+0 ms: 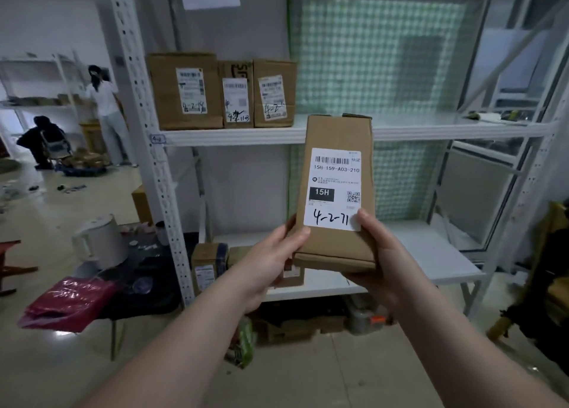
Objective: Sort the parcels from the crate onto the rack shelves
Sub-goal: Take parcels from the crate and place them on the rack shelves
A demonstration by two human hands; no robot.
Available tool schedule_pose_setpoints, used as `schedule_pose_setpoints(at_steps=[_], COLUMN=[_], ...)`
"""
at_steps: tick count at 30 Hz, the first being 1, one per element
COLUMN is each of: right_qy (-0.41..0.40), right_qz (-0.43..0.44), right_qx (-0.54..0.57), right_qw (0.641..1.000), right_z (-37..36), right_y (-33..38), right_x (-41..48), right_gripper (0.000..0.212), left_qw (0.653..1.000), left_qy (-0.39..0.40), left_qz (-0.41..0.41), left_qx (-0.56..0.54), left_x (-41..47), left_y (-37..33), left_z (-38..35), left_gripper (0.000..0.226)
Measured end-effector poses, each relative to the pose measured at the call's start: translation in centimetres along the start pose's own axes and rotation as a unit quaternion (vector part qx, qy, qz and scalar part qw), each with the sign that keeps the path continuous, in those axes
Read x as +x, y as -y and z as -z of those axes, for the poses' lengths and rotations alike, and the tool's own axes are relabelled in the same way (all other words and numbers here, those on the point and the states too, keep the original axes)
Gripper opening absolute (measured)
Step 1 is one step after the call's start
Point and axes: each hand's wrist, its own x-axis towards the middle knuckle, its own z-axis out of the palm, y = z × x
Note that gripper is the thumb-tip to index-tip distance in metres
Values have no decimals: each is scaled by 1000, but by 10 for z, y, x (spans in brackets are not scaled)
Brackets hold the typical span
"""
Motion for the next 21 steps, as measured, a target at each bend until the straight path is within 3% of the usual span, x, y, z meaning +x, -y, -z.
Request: schedule_pose_setpoints(at_steps=[7, 12, 21], right_qy=[43, 56, 13], right_qz=[54, 53, 94], right_qx=[-8, -114, -214], right_qw=[998, 990, 972], right_z=[-4, -5, -11], right_y=[42, 62, 113], right_x=[53, 98, 221], right_gripper=[27, 36, 49], left_qw=[998, 987, 983], left_qy=[-16, -65, -69], left_qz=[-31, -98, -138], left_qx=[48, 105, 103], left_x=[37, 73, 192], left_y=[-40, -58, -96], left_z=[9, 24, 56], left_gripper=[73, 73, 58])
